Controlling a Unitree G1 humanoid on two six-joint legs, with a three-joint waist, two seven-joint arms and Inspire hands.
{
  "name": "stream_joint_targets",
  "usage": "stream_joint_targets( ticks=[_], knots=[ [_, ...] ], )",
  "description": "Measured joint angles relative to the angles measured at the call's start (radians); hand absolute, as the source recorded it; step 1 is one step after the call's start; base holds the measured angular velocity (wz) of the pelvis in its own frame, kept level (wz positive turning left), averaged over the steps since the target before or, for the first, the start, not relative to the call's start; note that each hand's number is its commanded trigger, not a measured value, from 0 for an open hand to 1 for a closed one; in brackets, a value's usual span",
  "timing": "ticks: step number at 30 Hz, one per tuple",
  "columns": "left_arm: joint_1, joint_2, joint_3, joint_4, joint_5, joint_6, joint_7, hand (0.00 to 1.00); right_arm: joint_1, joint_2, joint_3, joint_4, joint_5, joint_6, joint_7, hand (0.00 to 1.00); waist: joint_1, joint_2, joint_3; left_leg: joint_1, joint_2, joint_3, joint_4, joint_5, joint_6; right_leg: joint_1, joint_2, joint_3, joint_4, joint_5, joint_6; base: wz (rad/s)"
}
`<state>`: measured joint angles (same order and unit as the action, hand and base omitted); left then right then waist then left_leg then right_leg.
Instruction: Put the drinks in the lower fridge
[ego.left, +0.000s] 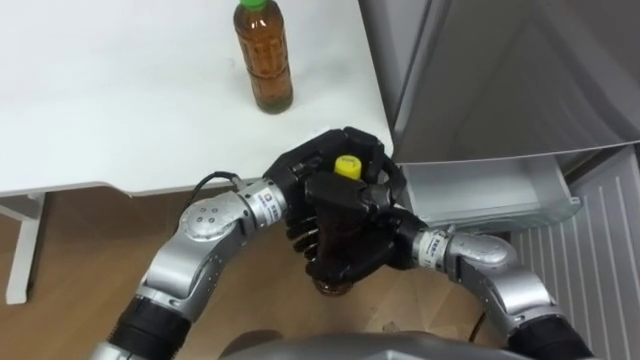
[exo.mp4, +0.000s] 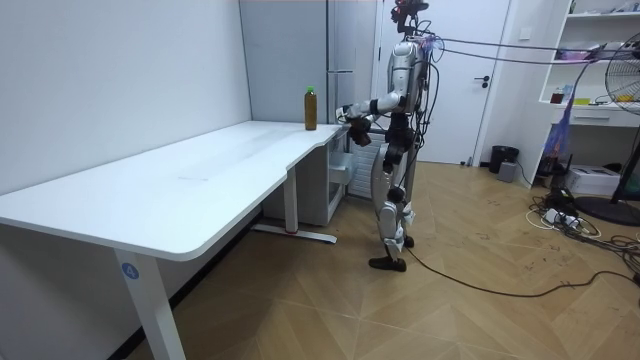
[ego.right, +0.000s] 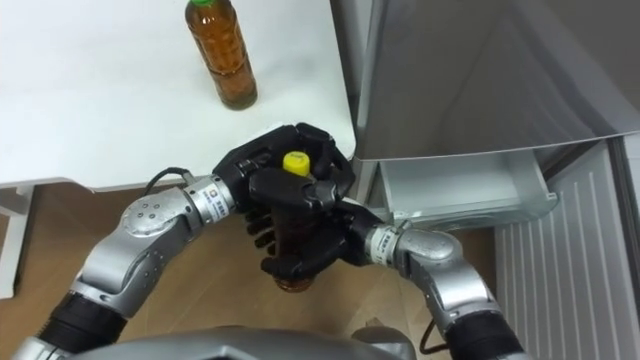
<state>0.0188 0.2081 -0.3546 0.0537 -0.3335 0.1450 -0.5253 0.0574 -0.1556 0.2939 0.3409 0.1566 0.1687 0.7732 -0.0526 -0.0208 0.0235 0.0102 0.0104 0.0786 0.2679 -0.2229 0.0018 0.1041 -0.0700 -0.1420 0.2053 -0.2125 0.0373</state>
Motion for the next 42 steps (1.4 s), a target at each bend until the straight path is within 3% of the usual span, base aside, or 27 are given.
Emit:
stream_joint_targets(
  ticks=[4,13,14,15,16,23,27,32,38,42],
  knots=[
    [0.000,-0.011,0.018,0.000,-0.011,0.000,0.006,1.00,0.001,-0.002,-0.001,0.000,0.002,-0.023,0.016,1.00,0.002,0.000,-0.0017,0.000,0.000,0.000,0.000,0.000,0.000,-0.002,0.000,0.000,0.000,0.000,0.000,0.00],
    [0.000,-0.017,0.029,0.000,-0.029,0.000,0.014,1.00,0.001,-0.005,-0.003,0.000,0.021,-0.029,0.016,1.00,0.006,-0.001,-0.0033,0.002,0.000,-0.002,0.002,0.000,0.000,0.000,0.000,0.000,0.000,0.000,0.000,0.00],
    [0.000,-0.019,0.031,0.000,-0.029,0.000,0.014,0.56,0.001,-0.005,-0.003,0.000,0.024,-0.029,0.016,1.00,0.006,-0.001,-0.0033,0.002,0.000,-0.002,0.002,0.000,0.000,0.001,0.000,0.000,0.000,0.000,0.000,0.00],
    [0.000,-0.022,0.035,0.000,-0.029,0.000,0.014,0.18,0.001,-0.006,-0.003,0.000,0.030,-0.029,0.015,1.00,0.006,-0.001,-0.0034,0.001,0.000,-0.003,0.003,0.000,0.000,0.001,0.000,0.000,0.000,0.000,0.000,0.00],
    [0.000,-0.026,0.039,0.000,-0.029,0.000,0.014,0.00,0.001,-0.010,-0.003,0.000,0.036,-0.030,0.014,1.00,0.006,0.000,-0.0036,0.001,0.000,-0.003,0.003,0.000,0.000,0.001,0.000,0.000,0.000,0.000,0.000,0.00],
    [-0.001,-0.030,0.047,-0.001,-0.027,-0.004,0.023,0.00,0.001,-0.023,-0.003,0.001,0.042,-0.044,0.015,1.00,0.007,0.001,-0.0043,0.001,0.000,-0.003,0.004,0.000,0.000,0.002,0.000,0.000,0.001,0.000,0.000,0.00],
    [-0.001,-0.027,0.061,-0.010,-0.027,-0.034,0.026,0.00,0.001,-0.034,-0.003,0.001,0.042,-0.044,0.015,1.00,0.007,0.003,-0.0058,0.001,0.000,-0.003,0.003,0.000,0.000,0.001,0.000,0.000,0.000,0.000,0.000,0.00],
    [-0.002,-0.022,0.071,-0.019,-0.028,-0.037,0.036,0.00,0.001,-0.040,-0.011,0.002,0.042,-0.044,0.016,1.00,0.006,0.008,-0.0086,-0.001,0.000,-0.007,0.003,0.000,0.000,0.001,0.001,-0.001,0.000,0.000,0.000,0.00],
    [-0.003,-0.014,0.086,-0.080,-0.027,-0.037,0.040,0.00,0.001,-0.029,-0.008,0.035,0.053,-0.044,0.020,1.00,0.006,0.010,-0.0103,-0.001,0.000,-0.005,0.004,0.000,0.000,0.002,0.000,-0.001,-0.001,0.000,0.000,0.00],
    [-0.005,-0.005,0.097,-0.190,-0.029,-0.043,0.041,0.00,0.007,-0.034,0.002,0.040,0.053,-0.038,0.013,1.00,0.008,0.012,-0.0099,-0.001,0.001,-0.003,0.005,0.000,0.000,0.003,0.000,0.000,-0.001,0.000,0.000,0.00]
  ],
)
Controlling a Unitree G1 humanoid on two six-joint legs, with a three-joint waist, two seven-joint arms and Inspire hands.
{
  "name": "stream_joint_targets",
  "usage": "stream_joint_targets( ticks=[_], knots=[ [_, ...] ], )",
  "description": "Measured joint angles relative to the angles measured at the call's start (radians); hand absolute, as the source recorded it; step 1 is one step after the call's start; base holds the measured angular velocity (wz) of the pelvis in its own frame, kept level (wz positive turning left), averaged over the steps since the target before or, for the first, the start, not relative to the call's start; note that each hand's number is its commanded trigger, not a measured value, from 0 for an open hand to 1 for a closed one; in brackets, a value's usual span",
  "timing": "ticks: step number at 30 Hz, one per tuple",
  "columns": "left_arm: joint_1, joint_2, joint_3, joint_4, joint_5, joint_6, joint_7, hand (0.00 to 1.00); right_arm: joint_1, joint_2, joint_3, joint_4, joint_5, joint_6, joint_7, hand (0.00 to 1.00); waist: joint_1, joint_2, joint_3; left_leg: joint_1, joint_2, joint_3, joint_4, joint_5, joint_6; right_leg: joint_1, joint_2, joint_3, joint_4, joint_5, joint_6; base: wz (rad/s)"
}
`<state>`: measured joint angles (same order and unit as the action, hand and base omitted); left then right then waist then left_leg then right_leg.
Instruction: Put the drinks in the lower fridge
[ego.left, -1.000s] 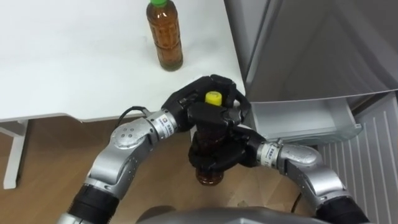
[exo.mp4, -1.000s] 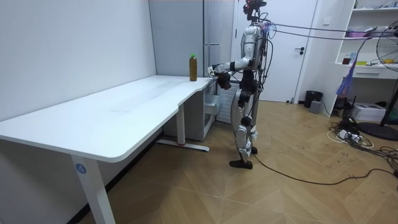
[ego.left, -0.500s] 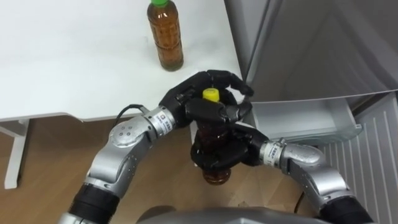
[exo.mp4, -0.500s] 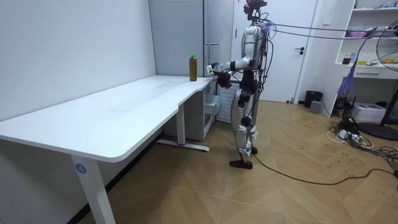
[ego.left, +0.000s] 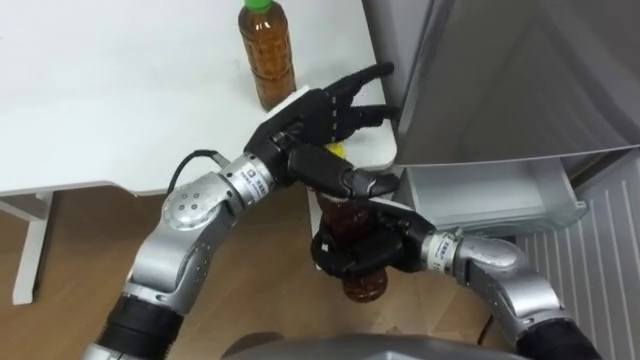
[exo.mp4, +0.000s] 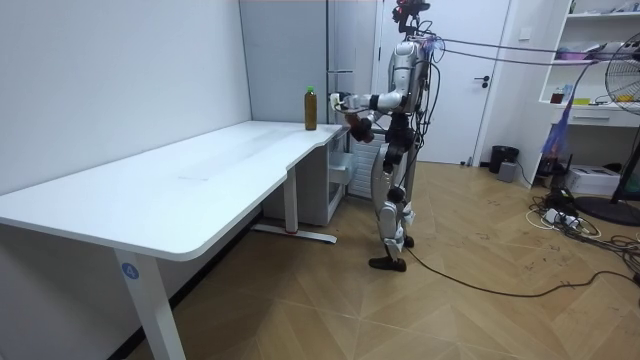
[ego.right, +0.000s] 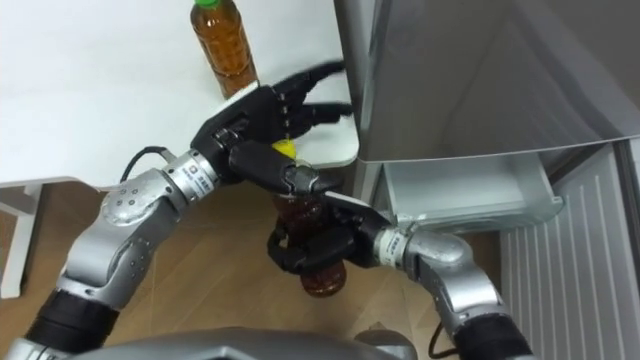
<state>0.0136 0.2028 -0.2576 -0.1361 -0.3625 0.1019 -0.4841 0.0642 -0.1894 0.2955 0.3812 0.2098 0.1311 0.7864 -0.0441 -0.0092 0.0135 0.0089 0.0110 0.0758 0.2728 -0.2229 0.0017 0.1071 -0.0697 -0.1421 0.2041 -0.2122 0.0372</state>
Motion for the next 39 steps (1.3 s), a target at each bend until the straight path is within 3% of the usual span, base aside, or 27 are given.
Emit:
stream_joint_targets(
  ticks=[7,17,22,26,30,34,39],
  knots=[
    [-0.005,-0.021,-0.003,-0.163,-0.022,-0.038,-0.009,0.00,0.006,-0.001,0.011,0.001,-0.025,0.003,-0.013,1.00,0.003,0.007,0.0002,0.005,0.001,0.002,-0.003,0.000,0.000,0.002,0.000,0.001,0.000,0.000,0.000,0.00],
    [-0.011,-0.028,0.053,-0.297,-0.048,-0.048,0.001,0.00,0.027,-0.003,0.004,0.001,-0.041,0.001,-0.027,1.00,0.026,0.007,0.0006,0.003,0.001,-0.006,-0.002,0.000,0.000,0.003,0.000,-0.013,-0.001,0.000,0.000,0.03],
    [-0.027,-0.028,0.103,-0.425,-0.073,-0.122,0.031,0.00,0.074,-0.013,-0.007,0.001,-0.062,0.000,-0.035,1.00,0.053,0.013,0.0000,0.004,-0.003,-0.023,-0.005,0.000,0.000,0.013,0.000,-0.029,-0.004,0.000,0.000,0.09],
    [-0.028,-0.033,0.131,-0.454,-0.080,-0.148,0.058,0.00,0.095,-0.020,-0.020,-0.006,-0.062,0.000,-0.035,1.00,0.076,0.017,-0.0007,0.005,-0.003,-0.024,-0.009,0.000,-0.001,0.013,0.000,-0.033,-0.004,0.000,0.000,0.01],
    [-0.028,-0.037,0.249,-0.464,-0.080,-0.157,0.095,0.00,0.126,-0.002,-0.084,-0.010,-0.073,-0.007,-0.034,1.00,0.106,0.019,-0.0012,0.020,-0.002,-0.024,-0.018,0.002,-0.002,0.020,0.001,-0.035,-0.005,0.000,0.000,-0.02],
    [-0.029,-0.036,0.379,-0.476,-0.086,-0.217,0.176,0.00,0.147,0.005,-0.141,-0.010,-0.073,-0.031,-0.035,1.00,0.129,0.017,-0.0010,0.029,-0.006,-0.030,-0.018,0.002,-0.002,0.038,-0.001,-0.041,-0.015,0.000,0.000,0.04],
    [-0.029,-0.034,0.484,-0.494,-0.084,-0.263,0.308,0.00,0.165,0.003,-0.176,-0.009,-0.081,-0.052,-0.047,1.00,0.160,0.017,-0.0019,0.034,-0.007,-0.050,-0.017,0.001,-0.002,0.051,0.000,-0.057,-0.022,0.000,0.001,0.09]
  ],
)
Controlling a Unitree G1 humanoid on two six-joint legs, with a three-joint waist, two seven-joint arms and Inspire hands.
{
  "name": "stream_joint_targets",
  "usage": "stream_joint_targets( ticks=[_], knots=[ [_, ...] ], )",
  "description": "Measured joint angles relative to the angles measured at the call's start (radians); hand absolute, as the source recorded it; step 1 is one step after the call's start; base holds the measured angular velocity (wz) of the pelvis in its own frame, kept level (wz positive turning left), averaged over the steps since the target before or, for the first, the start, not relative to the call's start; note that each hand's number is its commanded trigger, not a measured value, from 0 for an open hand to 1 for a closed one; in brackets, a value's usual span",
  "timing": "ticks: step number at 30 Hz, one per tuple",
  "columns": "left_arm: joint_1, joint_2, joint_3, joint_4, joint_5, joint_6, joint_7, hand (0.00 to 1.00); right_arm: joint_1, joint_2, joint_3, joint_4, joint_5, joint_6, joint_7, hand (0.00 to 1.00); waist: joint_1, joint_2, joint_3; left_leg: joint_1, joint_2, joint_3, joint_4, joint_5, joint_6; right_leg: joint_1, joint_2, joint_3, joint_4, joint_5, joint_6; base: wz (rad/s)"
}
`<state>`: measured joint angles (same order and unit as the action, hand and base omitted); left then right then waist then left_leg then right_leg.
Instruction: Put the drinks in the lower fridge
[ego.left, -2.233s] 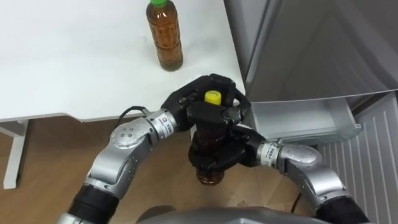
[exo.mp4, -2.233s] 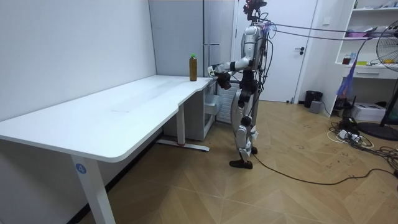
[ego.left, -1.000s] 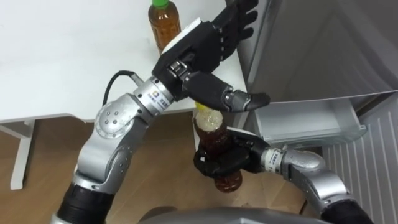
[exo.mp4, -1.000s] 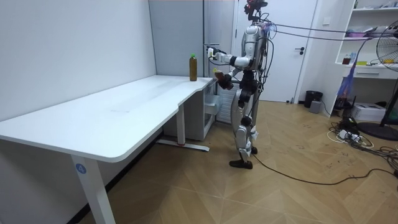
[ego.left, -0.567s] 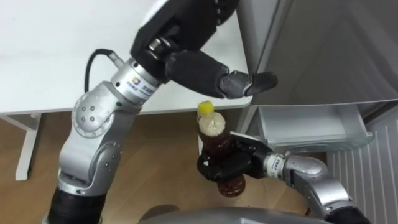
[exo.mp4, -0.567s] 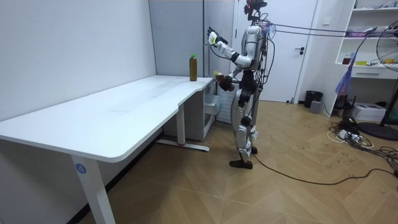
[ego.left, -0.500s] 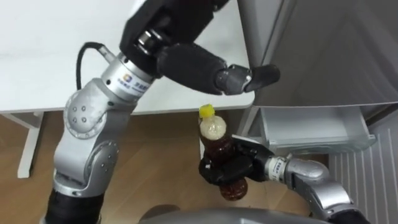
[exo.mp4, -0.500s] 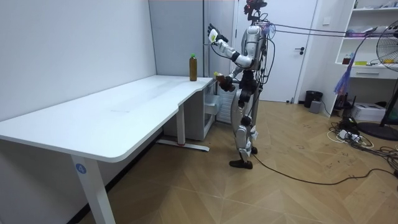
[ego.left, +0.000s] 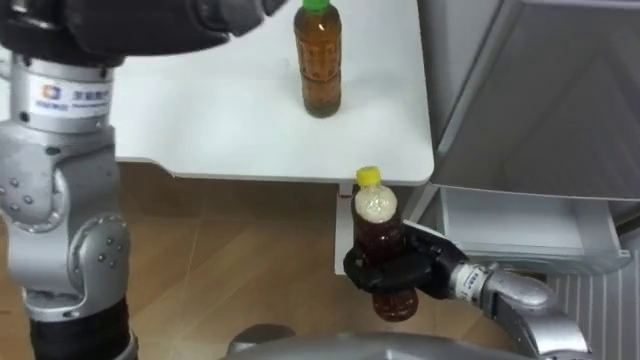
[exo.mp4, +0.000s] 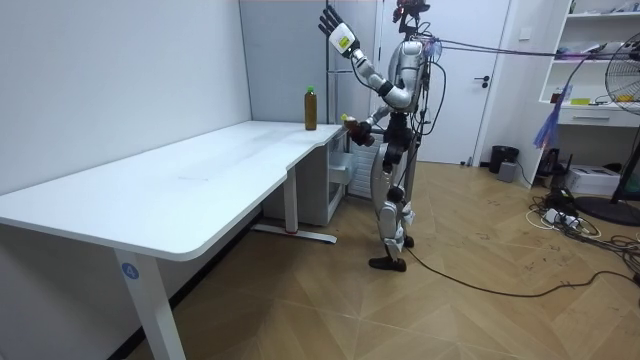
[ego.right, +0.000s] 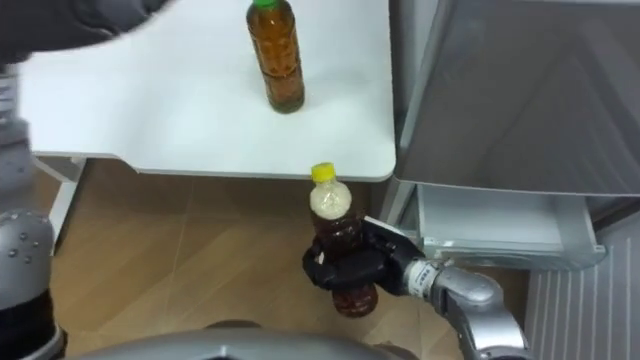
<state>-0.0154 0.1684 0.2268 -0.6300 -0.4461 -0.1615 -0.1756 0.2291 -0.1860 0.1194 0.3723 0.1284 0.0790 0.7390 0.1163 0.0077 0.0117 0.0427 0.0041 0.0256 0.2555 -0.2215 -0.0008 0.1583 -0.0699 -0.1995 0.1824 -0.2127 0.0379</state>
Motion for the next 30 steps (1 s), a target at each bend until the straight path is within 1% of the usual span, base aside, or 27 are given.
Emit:
stream_joint_targets(
  ticks=[1,2,3,4,5,6,7,8,9,10,11,13,14,16,17,18,19,20,21,23,25,26,27,29,30],
  knots=[
    [0.000,0.000,0.029,0.000,0.006,-0.007,0.033,0.00,0.013,0.005,-0.014,0.001,-0.014,-0.008,-0.002,1.00,0.010,0.000,-0.0002,0.002,0.000,-0.001,0.000,0.000,0.000,0.005,0.000,-0.004,-0.001,0.000,0.000,0.06],
    [0.000,0.000,0.043,0.000,0.007,-0.010,0.050,0.00,0.021,0.007,-0.020,0.001,-0.015,-0.013,-0.006,1.00,0.018,0.000,-0.0004,0.004,0.000,-0.001,-0.001,0.000,0.000,0.005,0.000,-0.005,-0.001,0.000,0.000,0.05],
    [0.004,0.000,0.073,0.000,0.022,-0.023,0.091,0.00,0.038,0.013,-0.034,0.001,-0.015,-0.016,-0.007,1.00,0.030,0.000,-0.0003,0.005,-0.001,-0.002,-0.002,0.000,0.000,0.009,0.001,-0.006,-0.001,0.000,0.000,0.06],
    [0.008,0.000,0.105,0.000,0.038,-0.039,0.132,0.00,0.046,0.013,-0.037,0.005,-0.016,-0.016,-0.008,1.00,0.032,0.000,-0.0003,0.005,-0.002,-0.006,0.001,0.000,0.000,0.014,0.001,-0.010,-0.002,0.000,0.000,0.09],
    [0.008,0.000,0.120,0.000,0.050,-0.043,0.153,0.00,0.050,0.014,-0.038,0.006,-0.017,-0.016,-0.009,1.00,0.033,-0.001,-0.0003,0.005,-0.002,-0.008,0.002,0.000,0.000,0.015,0.000,-0.014,-0.004,0.000,0.000,0.11],
    [0.008,0.000,0.150,0.000,0.068,-0.051,0.198,0.00,0.058,0.017,-0.045,0.006,-0.019,-0.016,-0.009,1.00,0.034,-0.003,-0.0017,0.004,-0.003,-0.011,0.002,0.000,0.000,0.017,0.000,-0.019,-0.009,0.000,0.000,0.06],
    [0.008,0.000,0.179,0.000,0.069,-0.059,0.242,0.00,0.065,0.021,-0.055,0.006,-0.019,-0.016,-0.011,1.00,0.042,-0.003,-0.0020,0.003,-0.004,-0.012,0.003,0.000,-0.001,0.021,0.000,-0.021,-0.014,0.000,0.000,0.04],
    [0.010,-0.001,0.193,0.001,0.068,-0.064,0.263,0.00,0.069,0.022,-0.060,0.006,-0.018,-0.016,-0.013,1.00,0.050,-0.002,-0.0017,0.003,-0.003,-0.012,0.004,0.000,-0.001,0.022,0.001,-0.022,-0.014,0.000,0.000,0.00],
    [0.017,-0.001,0.219,0.002,0.069,-0.071,0.304,0.00,0.077,0.023,-0.068,0.006,-0.018,-0.016,-0.025,1.00,0.055,0.001,-0.0016,0.004,-0.004,-0.012,0.006,0.000,-0.001,0.025,0.001,-0.023,-0.014,0.000,0.000,0.04],
    [0.026,-0.001,0.240,0.006,0.068,-0.077,0.349,0.00,0.088,0.023,-0.076,0.006,-0.018,-0.016,-0.040,1.00,0.056,0.006,0.0004,0.009,-0.004,-0.014,0.008,0.000,-0.001,0.032,0.001,-0.024,-0.016,0.000,0.000,0.05],
    [0.031,-0.001,0.249,0.009,0.067,-0.079,0.372,0.00,0.092,0.022,-0.078,0.006,-0.018,-0.016,-0.048,1.00,0.057,0.008,0.0012,0.011,-0.004,-0.014,0.010,0.000,-0.001,0.033,0.001,-0.025,-0.016,0.000,0.000,0.06],
    [0.036,-0.001,0.274,0.041,0.067,-0.084,0.452,0.00,0.103,0.021,-0.086,0.006,-0.018,-0.016,-0.080,1.00,0.063,0.019,0.0018,0.013,-0.006,-0.021,0.011,0.000,-0.001,0.033,0.001,-0.028,-0.015,0.000,0.000,0.05],
    [0.040,-0.001,0.280,0.051,0.068,-0.084,0.470,0.00,0.104,0.021,-0.086,0.006,-0.018,-0.016,-0.085,1.00,0.066,0.022,0.0006,0.012,-0.006,-0.023,0.010,0.000,-0.001,0.033,0.001,-0.028,-0.015,0.000,0.000,0.00],
    [0.065,-0.001,0.311,0.110,0.070,-0.084,0.534,0.00,0.109,0.021,-0.094,0.006,-0.018,-0.016,-0.088,1.00,0.068,0.034,-0.0074,0.016,-0.007,-0.028,0.002,0.001,-0.002,0.035,0.000,-0.028,-0.014,0.000,0.000,-0.02],
    [0.071,0.000,0.319,0.128,0.071,-0.084,0.549,0.00,0.110,0.021,-0.096,0.006,-0.018,-0.016,-0.091,1.00,0.068,0.035,-0.0083,0.016,-0.007,-0.027,0.002,0.001,-0.002,0.036,0.000,-0.028,-0.014,0.000,0.000,0.00],
    [0.089,-0.001,0.330,0.163,0.071,-0.084,0.583,0.00,0.111,0.021,-0.101,0.006,-0.018,-0.016,-0.101,1.00,0.068,0.035,-0.0085,0.017,-0.007,-0.026,0.001,0.001,-0.003,0.034,0.000,-0.028,-0.014,0.000,0.000,0.00],
    [0.114,-0.001,0.334,0.189,0.069,-0.084,0.612,0.00,0.114,0.021,-0.105,0.009,-0.013,-0.015,-0.116,1.00,0.064,0.035,-0.0097,0.018,-0.007,-0.026,0.001,0.002,-0.003,0.034,0.000,-0.028,-0.015,-0.001,0.001,0.00],
    [0.126,-0.001,0.337,0.201,0.069,-0.084,0.624,0.00,0.116,0.020,-0.105,0.009,-0.012,-0.015,-0.123,1.00,0.064,0.033,-0.0096,0.018,-0.007,-0.024,0.000,0.002,-0.003,0.035,0.000,-0.029,-0.016,-0.001,0.001,0.00],
    [0.147,-0.001,0.344,0.229,0.068,-0.083,0.646,0.00,0.124,0.019,-0.105,0.009,-0.010,-0.014,-0.137,1.00,0.064,0.029,-0.0112,0.018,-0.007,-0.023,0.000,0.002,-0.004,0.036,0.000,-0.030,-0.019,-0.001,0.001,0.00],
    [0.172,-0.001,0.355,0.276,0.068,-0.078,0.680,0.00,0.137,0.020,-0.105,0.011,-0.009,-0.012,-0.156,1.00,0.063,0.016,-0.0128,0.016,-0.009,-0.024,-0.001,0.002,-0.004,0.039,-0.001,-0.032,-0.033,-0.001,0.001,0.00],
    [0.215,-0.001,0.355,0.343,0.068,-0.068,0.718,0.00,0.144,0.023,-0.104,0.039,-0.008,-0.011,-0.174,1.00,0.057,0.000,-0.0139,0.016,-0.010,-0.023,-0.002,0.002,-0.003,0.039,-0.002,-0.031,-0.035,-0.001,0.001,0.00],
    [0.226,-0.001,0.355,0.361,0.068,-0.067,0.724,0.00,0.144,0.023,-0.104,0.047,-0.008,-0.011,-0.177,1.00,0.056,-0.004,-0.0140,0.017,-0.011,-0.023,-0.002,0.002,-0.003,0.040,-0.002,-0.031,-0.035,-0.001,0.001,0.00],
    [0.242,-0.001,0.345,0.403,0.068,-0.064,0.740,0.00,0.144,0.022,-0.105,0.062,-0.008,-0.009,-0.186,1.00,0.051,-0.007,-0.0113,0.020,-0.012,-0.025,-0.001,0.002,-0.003,0.045,-0.003,-0.032,-0.035,-0.001,0.001,0.06],
    [0.262,-0.002,0.308,0.472,0.069,-0.059,0.761,0.00,0.144,0.020,-0.111,0.093,0.010,-0.009,-0.191,1.00,0.048,-0.014,-0.0111,0.024,-0.013,-0.031,0.000,0.001,-0.002,0.049,-0.003,-0.040,-0.033,-0.001,0.001,0.08],
    [0.270,-0.002,0.281,0.533,0.071,-0.053,0.773,0.00,0.143,0.020,-0.120,0.112,0.023,-0.008,-0.193,1.00,0.049,-0.014,-0.0107,0.023,-0.013,-0.032,-0.002,0.000,-0.001,0.047,-0.003,-0.042,-0.032,-0.001,0.001,0.00]
  ],
)
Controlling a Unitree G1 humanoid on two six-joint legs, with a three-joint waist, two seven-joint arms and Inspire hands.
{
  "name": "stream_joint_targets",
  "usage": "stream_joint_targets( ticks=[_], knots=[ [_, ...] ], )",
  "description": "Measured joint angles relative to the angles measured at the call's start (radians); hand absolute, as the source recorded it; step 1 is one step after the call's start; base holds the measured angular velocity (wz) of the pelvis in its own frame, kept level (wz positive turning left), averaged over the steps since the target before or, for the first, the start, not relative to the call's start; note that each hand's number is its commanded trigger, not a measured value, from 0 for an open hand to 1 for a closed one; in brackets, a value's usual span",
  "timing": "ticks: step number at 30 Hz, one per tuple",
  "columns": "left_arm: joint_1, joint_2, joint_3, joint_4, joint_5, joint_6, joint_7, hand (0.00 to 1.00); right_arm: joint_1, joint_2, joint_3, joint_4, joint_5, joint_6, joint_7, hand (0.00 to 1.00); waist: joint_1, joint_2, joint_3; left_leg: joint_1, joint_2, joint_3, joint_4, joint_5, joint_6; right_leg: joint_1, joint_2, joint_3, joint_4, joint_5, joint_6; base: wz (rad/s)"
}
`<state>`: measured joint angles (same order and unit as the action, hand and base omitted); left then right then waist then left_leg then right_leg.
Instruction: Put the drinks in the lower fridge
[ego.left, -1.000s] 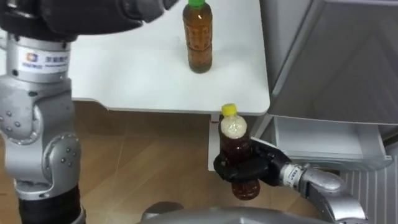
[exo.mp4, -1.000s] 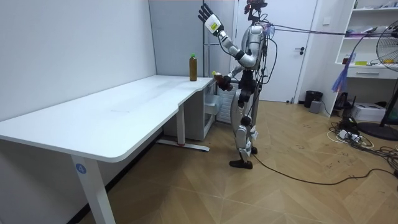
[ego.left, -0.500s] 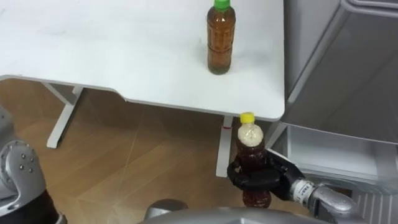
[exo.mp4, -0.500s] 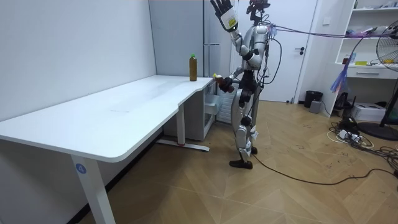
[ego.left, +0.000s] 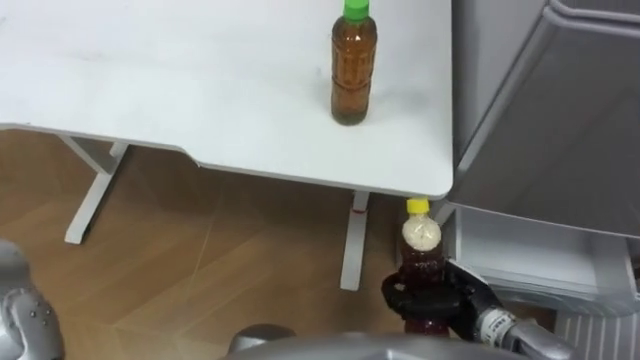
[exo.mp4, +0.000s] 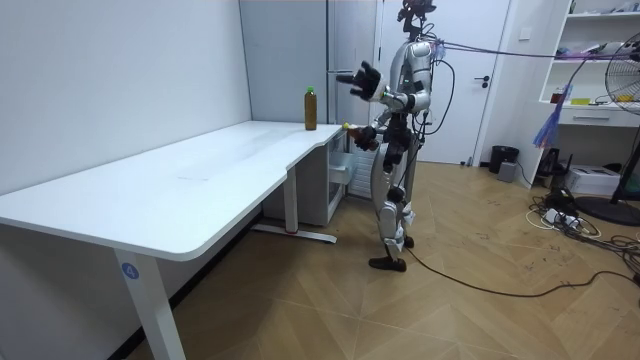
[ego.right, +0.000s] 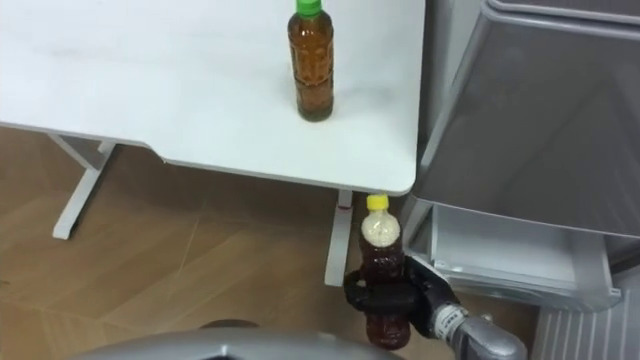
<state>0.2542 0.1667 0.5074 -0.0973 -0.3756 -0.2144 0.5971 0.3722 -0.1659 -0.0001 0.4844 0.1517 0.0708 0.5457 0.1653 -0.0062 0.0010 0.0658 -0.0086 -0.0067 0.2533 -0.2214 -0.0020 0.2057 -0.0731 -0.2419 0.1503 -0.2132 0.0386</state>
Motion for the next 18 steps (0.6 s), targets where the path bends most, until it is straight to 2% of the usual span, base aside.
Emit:
stream_joint_targets(
  ticks=[2,4,11,14,18],
  knots=[
    [0.012,-0.001,-0.024,0.090,-0.001,0.018,0.013,0.00,0.001,0.000,-0.006,0.002,0.000,0.013,-0.007,1.00,0.000,0.002,0.0006,-0.002,-0.001,0.000,-0.013,0.000,0.000,-0.001,0.000,-0.002,-0.002,0.000,0.000,0.00],
    [0.027,-0.002,-0.064,0.199,-0.004,0.020,0.027,0.00,0.003,-0.002,-0.008,0.016,0.008,0.016,-0.014,1.00,-0.012,0.003,0.0002,0.003,0.000,-0.001,-0.017,0.001,-0.001,0.002,0.000,-0.002,-0.001,0.000,0.000,0.00],
    [0.062,-0.004,-0.151,0.424,-0.007,0.030,0.026,0.00,-0.001,-0.007,-0.027,0.055,0.058,0.017,-0.055,1.00,-0.033,0.002,-0.0001,0.013,0.000,0.002,-0.027,0.001,-0.001,0.007,-0.001,-0.006,-0.001,0.000,0.000,-0.01],
    [0.071,-0.005,-0.182,0.507,-0.017,0.053,0.017,0.00,-0.005,-0.009,-0.044,0.084,0.089,0.017,-0.070,1.00,-0.034,0.000,-0.0003,0.016,0.000,0.005,-0.033,0.001,-0.001,0.004,-0.001,-0.003,0.000,0.000,0.000,-0.03],
    [0.070,-0.006,-0.200,0.727,-0.034,0.066,-0.037,0.00,-0.020,-0.011,-0.059,0.133,0.127,0.017,-0.081,1.00,-0.032,0.004,-0.0008,0.031,0.001,0.022,-0.049,0.001,0.000,0.011,-0.001,0.018,-0.002,0.000,0.000,-0.13]
  ],
)
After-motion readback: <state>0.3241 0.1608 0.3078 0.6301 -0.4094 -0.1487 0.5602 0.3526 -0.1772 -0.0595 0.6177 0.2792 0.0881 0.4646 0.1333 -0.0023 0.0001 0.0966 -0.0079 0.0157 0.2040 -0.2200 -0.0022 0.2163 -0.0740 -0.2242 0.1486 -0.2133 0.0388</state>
